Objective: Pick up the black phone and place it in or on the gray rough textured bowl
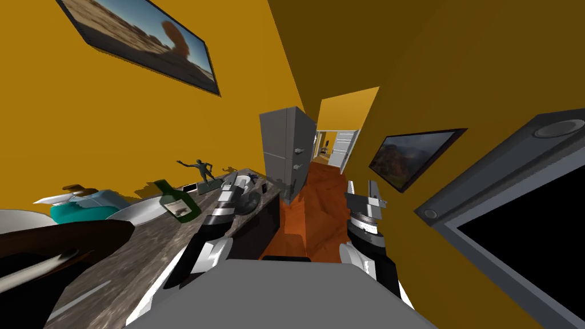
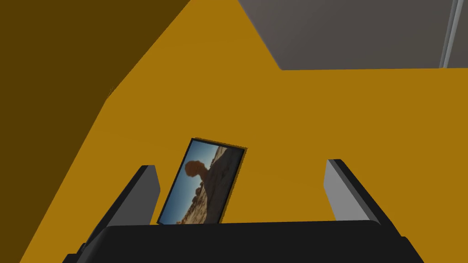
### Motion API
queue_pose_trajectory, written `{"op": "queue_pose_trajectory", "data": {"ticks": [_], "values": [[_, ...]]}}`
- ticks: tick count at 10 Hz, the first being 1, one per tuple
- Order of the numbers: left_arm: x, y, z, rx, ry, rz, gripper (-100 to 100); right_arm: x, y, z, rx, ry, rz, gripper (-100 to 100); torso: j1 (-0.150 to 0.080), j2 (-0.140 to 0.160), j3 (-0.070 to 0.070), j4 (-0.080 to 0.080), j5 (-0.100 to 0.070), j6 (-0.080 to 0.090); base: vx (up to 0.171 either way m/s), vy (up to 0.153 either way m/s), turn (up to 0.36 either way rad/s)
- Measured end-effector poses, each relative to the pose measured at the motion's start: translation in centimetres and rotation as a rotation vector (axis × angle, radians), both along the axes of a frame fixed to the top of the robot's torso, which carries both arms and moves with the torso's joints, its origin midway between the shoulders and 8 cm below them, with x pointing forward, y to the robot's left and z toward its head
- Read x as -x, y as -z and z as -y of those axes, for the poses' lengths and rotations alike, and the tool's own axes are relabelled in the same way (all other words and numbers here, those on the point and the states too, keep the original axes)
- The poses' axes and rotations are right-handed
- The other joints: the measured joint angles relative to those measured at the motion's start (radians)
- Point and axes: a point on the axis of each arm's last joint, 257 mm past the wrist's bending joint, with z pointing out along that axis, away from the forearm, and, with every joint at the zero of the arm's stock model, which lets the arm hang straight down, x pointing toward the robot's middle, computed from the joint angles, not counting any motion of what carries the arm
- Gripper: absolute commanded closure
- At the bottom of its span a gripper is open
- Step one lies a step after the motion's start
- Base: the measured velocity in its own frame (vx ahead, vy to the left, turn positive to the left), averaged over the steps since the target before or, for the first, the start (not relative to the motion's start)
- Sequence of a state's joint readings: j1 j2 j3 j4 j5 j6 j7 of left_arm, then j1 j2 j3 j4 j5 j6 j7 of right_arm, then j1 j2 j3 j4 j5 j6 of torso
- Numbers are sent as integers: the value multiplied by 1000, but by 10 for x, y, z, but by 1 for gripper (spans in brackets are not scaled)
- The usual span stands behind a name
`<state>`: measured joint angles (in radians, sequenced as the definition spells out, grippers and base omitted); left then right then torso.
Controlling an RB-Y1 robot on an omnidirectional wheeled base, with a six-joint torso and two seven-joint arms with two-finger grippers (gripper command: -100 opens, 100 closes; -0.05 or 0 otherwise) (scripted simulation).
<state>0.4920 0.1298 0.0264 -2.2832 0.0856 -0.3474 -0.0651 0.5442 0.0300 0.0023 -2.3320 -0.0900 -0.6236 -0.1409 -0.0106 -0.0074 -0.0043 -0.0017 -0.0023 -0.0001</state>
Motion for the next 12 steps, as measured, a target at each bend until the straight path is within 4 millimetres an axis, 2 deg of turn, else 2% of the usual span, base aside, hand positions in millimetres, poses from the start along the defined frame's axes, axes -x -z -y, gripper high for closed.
{"op": "queue_pose_trajectory", "data": {"ticks": [7, 12], "values": [[-24, 24, -27, 132, 73, -54, -100, 0, 0, 0, 0, 0, 0, 0, -3, -5, -3, -1, -1, 0, 142, -215, 193], [-44, 55, -51, 340, 119, -89, -100, 0, 0, 0, 0, 0, 0, 0, 1, -4, -3, -1, 0, 0, 133, -185, 212]]}}
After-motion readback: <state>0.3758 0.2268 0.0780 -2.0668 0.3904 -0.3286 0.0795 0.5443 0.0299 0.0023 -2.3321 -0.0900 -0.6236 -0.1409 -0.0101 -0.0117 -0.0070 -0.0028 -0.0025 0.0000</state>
